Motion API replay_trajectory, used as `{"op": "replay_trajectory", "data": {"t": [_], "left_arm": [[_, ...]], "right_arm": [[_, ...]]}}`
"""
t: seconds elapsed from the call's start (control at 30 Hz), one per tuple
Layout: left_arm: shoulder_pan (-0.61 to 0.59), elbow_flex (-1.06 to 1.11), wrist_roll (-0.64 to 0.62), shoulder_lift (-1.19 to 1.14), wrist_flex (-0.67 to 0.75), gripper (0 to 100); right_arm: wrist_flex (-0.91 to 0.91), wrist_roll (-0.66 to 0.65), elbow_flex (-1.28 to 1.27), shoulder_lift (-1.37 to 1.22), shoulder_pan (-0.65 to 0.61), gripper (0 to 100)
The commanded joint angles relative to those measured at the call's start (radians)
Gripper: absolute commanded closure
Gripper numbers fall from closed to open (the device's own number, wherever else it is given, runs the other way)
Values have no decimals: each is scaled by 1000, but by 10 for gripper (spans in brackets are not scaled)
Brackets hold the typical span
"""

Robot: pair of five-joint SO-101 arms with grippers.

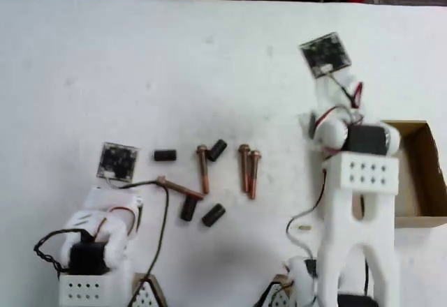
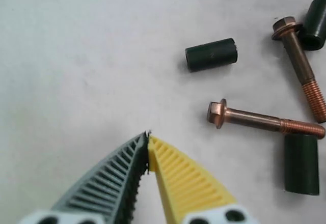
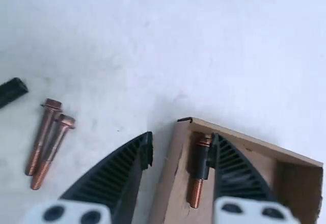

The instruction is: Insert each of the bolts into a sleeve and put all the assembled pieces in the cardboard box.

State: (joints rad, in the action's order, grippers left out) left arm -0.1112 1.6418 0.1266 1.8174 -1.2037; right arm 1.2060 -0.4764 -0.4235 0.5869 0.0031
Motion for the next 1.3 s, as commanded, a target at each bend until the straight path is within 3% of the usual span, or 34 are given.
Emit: {"op": "replay_trajectory", "data": {"t": [0.0, 0.37, 0.7, 0.87, 1.1, 1.27], "left_arm": [[-91, -92, -52, 5, -8, 979], [-111, -100, -46, 5, -15, 979], [-111, -98, -46, 5, -15, 979], [-113, -97, -46, 5, -15, 979], [-113, -95, -46, 5, -15, 979], [-113, -94, -44, 5, -15, 979]], "right_arm": [[45, 89, 52, 120, -96, 840], [199, 207, 52, 274, -389, 840], [328, 302, 23, 341, -573, 840], [278, 302, -138, 369, -630, 840], [58, 302, -408, 386, -634, 840], [13, 295, -512, 386, -636, 840]]}}
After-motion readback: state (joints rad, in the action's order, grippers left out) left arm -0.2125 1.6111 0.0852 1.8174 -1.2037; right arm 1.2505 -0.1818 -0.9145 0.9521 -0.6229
